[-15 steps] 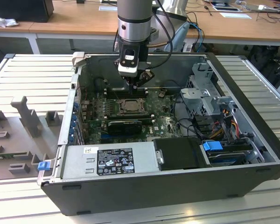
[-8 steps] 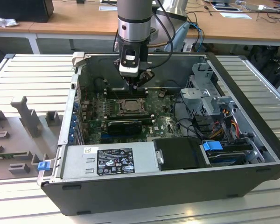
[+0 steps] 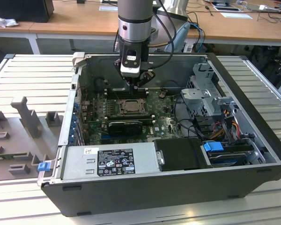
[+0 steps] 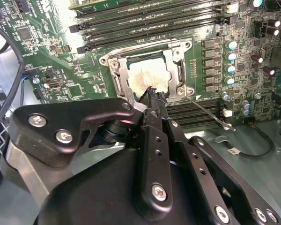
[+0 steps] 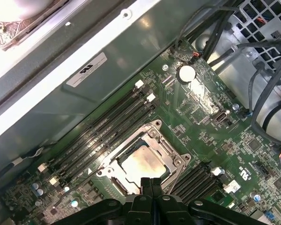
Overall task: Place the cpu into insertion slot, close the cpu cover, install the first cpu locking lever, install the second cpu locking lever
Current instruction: 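Install the first cpu locking lever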
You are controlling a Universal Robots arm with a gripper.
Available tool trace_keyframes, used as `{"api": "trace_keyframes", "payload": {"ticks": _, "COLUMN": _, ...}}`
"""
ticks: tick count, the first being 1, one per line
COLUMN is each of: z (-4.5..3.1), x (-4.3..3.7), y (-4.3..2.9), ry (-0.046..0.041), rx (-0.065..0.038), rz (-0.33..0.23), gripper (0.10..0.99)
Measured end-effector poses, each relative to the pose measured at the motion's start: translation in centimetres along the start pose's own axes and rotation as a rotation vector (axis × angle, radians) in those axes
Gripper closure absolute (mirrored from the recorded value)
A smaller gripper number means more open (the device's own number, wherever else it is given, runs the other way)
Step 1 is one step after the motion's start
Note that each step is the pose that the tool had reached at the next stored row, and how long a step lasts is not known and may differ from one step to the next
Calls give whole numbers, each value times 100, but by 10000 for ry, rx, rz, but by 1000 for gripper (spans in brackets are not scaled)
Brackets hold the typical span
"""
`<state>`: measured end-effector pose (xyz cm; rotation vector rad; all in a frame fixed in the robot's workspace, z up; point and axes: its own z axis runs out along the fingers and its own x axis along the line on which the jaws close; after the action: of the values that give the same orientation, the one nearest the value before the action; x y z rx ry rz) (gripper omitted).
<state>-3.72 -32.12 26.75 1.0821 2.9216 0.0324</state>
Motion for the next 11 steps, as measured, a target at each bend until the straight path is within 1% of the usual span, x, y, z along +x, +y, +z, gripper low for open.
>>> {"api": "trace_keyframes", "payload": {"ticks": 11, "z": 0, "x": 0, "y": 0, "ry": 9, "rx": -5, "rz": -316, "gripper": 980}}
